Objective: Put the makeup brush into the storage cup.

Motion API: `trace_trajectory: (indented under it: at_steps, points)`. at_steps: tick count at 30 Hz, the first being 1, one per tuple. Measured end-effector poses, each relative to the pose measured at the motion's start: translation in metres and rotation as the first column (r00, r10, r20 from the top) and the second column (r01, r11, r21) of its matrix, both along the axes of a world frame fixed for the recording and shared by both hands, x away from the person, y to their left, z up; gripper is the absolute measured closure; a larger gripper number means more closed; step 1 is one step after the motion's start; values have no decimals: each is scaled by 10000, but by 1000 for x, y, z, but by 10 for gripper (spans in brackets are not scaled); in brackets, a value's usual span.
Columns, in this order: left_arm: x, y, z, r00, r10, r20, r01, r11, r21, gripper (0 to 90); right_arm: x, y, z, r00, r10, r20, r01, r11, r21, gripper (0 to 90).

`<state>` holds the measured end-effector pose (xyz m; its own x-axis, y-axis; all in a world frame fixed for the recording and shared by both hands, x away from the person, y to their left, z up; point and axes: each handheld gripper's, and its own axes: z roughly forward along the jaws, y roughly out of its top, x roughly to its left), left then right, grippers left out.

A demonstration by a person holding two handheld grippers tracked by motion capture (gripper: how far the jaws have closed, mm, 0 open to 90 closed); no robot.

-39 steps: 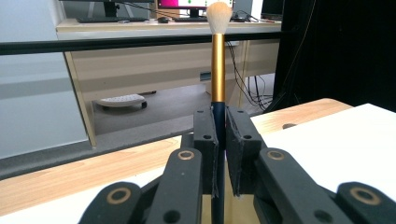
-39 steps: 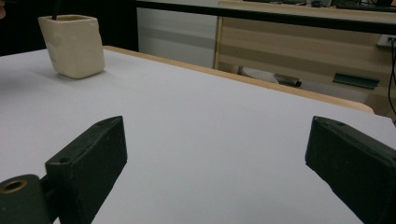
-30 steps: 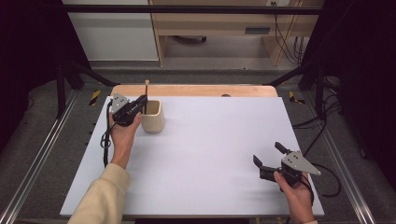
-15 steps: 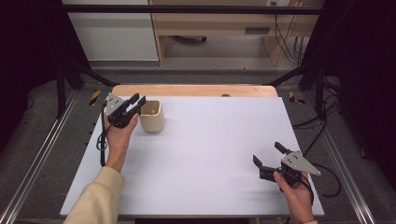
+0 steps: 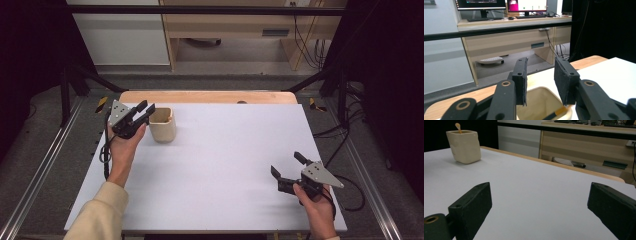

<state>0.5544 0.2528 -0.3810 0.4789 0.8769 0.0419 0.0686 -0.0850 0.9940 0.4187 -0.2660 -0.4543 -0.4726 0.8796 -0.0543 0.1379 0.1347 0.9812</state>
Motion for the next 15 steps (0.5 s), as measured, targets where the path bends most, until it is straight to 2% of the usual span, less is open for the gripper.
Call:
trace_trajectory:
  at_steps: [2, 15]
  points:
    - [-2, 0, 1, 10000, -38, -7, 38, 9998, -186, 618, 0, 0, 0, 10000, -4, 0, 4, 10000, -6, 59]
    - [-4, -2, 5, 9998, -180, -45, 180, 9998, -97, 519, 0, 0, 0, 10000, -3, -12, 3, 10000, 1, 59]
